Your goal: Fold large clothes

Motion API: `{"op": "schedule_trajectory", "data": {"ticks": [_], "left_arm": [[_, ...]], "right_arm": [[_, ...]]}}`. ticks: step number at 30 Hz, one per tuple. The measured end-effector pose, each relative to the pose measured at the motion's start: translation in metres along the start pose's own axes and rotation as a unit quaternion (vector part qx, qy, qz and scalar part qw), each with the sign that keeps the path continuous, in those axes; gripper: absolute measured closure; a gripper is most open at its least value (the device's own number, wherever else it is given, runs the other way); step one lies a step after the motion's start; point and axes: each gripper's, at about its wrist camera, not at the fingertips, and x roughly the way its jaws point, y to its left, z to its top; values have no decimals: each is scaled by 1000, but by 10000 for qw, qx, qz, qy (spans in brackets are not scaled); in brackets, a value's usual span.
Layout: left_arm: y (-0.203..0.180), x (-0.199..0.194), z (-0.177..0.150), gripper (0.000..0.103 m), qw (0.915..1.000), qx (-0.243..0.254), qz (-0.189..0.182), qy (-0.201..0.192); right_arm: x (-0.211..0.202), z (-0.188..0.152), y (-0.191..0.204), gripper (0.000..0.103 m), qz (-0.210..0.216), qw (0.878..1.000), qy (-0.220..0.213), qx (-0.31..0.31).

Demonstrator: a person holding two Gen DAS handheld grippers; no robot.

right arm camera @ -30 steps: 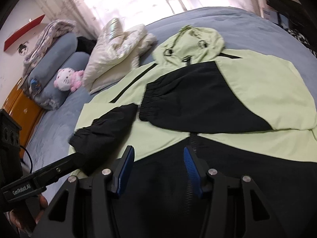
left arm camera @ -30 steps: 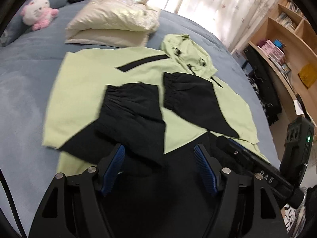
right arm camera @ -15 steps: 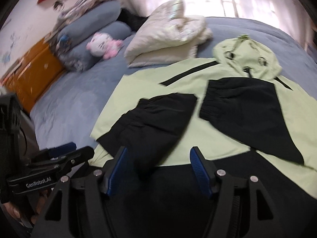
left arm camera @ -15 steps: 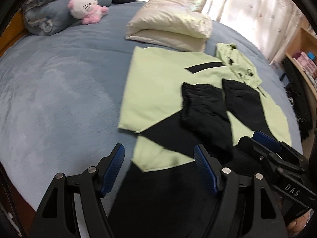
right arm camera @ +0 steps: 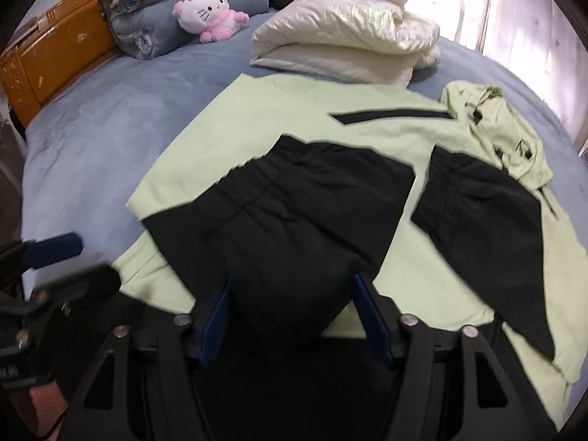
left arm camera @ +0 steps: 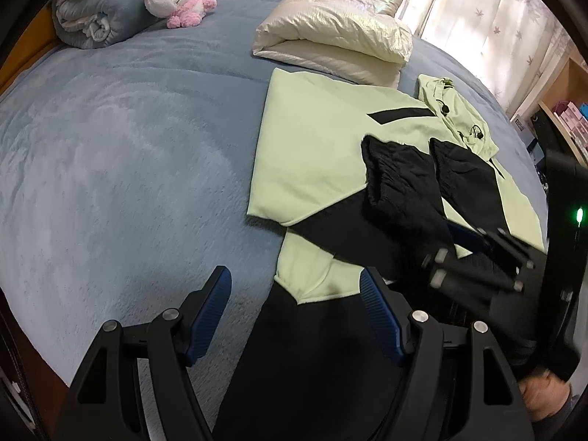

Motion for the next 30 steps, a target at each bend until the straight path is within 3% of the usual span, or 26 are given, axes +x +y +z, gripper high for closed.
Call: {"op": "schedule_trajectory", "data": {"ticks": [1, 2, 7, 10, 13, 15, 16, 17, 18, 19, 21, 25, 30], "left_arm": [[1, -1, -1, 32, 10000, 4, -10, -1], [0, -1, -2, 32, 10000, 3, -12, -6], [0, -6, -4, 32, 10000, 13, -22, -86], [-1, -9, -5, 32, 9999, 19, -62, -157], [-3, -11, -6, 32, 9998, 53, -99, -184], [-5, -11, -8, 32, 9998, 79, -118, -157], [-6, -10, -9, 32, 9998, 98, -126, -130], [-8, -8, -10, 32, 9998, 125, -136, -101], [-9, -7, -10, 32, 9998, 142, -139, -84], [-11, -6, -9, 32, 9997, 172, -146, -61], [-15, -4, -8, 32, 9996, 250, -145, -32], [-29, 2, 5, 32, 9986, 508, -130, 37], [-44, 13, 35, 32, 9972, 734, -174, 27]], "right_arm": [[-3, 5, 0, 90, -58, 10000, -34, -63], [-7, 10, 0, 95, -118, 9998, -107, -112], [-76, 42, -14, 96, -173, 9902, -1357, -267], [-127, 48, -53, 96, -241, 9752, -2181, 285], [-146, 32, -105, 95, -137, 9601, -2474, 1300], [-137, 5, -151, 89, -20, 9462, -2207, 2366], [-121, -13, -173, 83, 9, 9412, -1767, 2879], [-108, -24, -185, 69, 31, 9395, -1431, 3113], [-92, -40, -197, 65, 34, 9370, -1009, 3344], [-76, -61, -206, 65, 6, 9343, -589, 3516], [-63, -85, -214, 65, 12, 9330, -237, 3590], [-61, -112, -228, 65, 109, 9301, -64, 3671], [-75, -115, -254, 55, 218, 9220, -300, 3854]]}}
